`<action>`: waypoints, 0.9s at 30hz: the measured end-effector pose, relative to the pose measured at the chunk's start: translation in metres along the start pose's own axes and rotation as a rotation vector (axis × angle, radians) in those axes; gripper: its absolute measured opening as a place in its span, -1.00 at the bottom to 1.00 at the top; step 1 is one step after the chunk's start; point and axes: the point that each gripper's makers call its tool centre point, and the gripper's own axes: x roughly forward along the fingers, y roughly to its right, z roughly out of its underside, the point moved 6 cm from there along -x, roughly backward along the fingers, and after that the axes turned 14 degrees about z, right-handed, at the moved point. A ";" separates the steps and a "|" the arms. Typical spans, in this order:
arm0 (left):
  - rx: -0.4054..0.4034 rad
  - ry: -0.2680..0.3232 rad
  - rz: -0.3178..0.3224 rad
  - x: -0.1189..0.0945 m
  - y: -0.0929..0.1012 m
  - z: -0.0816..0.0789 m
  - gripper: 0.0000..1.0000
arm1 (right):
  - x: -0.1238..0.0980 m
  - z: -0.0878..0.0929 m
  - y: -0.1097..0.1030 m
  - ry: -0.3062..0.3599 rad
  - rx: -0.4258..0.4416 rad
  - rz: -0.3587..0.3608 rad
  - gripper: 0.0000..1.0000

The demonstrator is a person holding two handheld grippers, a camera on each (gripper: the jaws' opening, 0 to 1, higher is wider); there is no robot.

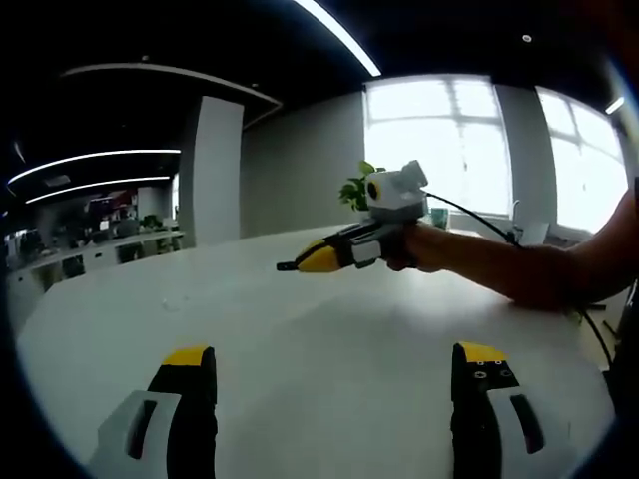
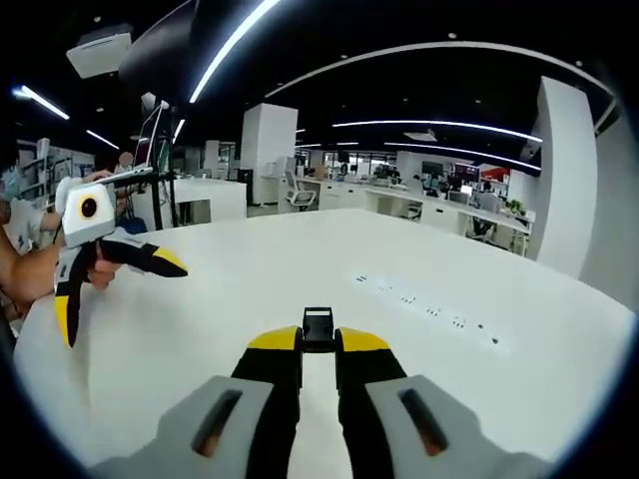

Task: Snap the two parts of the plastic buckle together until the buckle closes and remains connected.

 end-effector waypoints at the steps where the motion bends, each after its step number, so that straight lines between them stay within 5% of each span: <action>1: 0.001 -0.001 -0.001 0.000 0.000 0.000 0.99 | 0.001 0.000 0.000 0.000 -0.002 -0.001 -0.80; 27: -0.005 -0.010 0.010 0.002 0.001 0.002 0.99 | 0.026 0.000 0.006 -0.019 -0.020 0.003 -0.80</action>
